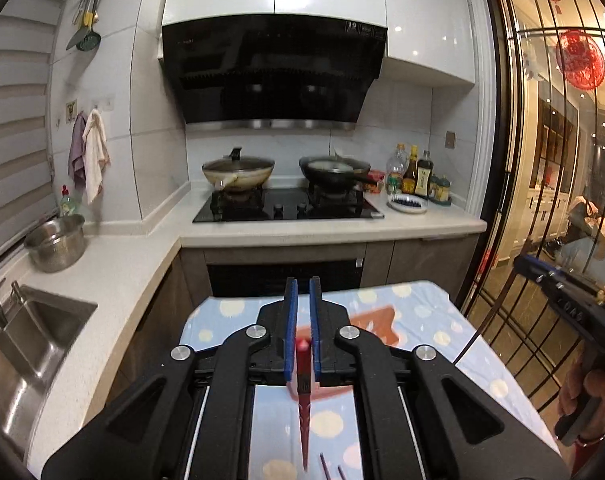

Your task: Organize utensils

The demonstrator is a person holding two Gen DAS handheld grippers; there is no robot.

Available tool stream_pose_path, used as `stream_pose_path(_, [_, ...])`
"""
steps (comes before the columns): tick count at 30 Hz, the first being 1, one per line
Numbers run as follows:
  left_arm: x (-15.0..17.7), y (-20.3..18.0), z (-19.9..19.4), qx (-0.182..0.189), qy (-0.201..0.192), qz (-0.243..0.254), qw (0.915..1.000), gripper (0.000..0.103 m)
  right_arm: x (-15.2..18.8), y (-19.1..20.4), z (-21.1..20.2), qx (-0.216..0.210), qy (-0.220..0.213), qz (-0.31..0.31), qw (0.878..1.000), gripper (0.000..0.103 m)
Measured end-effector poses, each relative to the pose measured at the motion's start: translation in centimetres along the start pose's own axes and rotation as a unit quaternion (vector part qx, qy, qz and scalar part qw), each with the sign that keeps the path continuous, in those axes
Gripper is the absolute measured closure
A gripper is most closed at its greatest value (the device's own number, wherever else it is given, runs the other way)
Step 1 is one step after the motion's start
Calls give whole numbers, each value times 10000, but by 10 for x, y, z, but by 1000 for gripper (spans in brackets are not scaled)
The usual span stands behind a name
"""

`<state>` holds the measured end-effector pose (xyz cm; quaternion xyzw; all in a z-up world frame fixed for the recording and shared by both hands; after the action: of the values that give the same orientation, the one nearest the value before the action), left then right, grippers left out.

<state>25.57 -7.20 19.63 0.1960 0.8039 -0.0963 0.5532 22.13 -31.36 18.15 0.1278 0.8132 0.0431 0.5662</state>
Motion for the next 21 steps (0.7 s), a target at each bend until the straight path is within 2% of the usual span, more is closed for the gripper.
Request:
stream_pose_path(7, [-61,0,30,-59,-334,13,9994,101,-40,5,57,71,-30,39,10000,96])
stream_pose_path(11, [-61,1,45,-1,-240,37,9997,101,-38,2,75,12,21,133,9999,96])
stream_pose_path(16, [-14,11,58,179,263,-41,9995,99,1,-2,68,-203,207,167,9994,96])
stream_pose_path(19, [36,14,61,182,692,-70,9974,99,22,1,53,-271,238,131,9993,96])
stream_pose_path(21, [74,16,59,211,1013,-99,9946,93,34,2,39,-320,261,101,9991,96])
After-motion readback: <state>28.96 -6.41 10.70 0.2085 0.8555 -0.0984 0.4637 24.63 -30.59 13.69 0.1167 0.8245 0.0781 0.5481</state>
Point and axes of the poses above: each gripper's, at about its wrist camera, not at the fingertips, and z roughly the way its jaws point, y to its left, x to its underside, the point moved 2 cm from there along z, roughly the way its jaws point, and after that the axes turned 5 degrees about z, right-handed, at the moved point
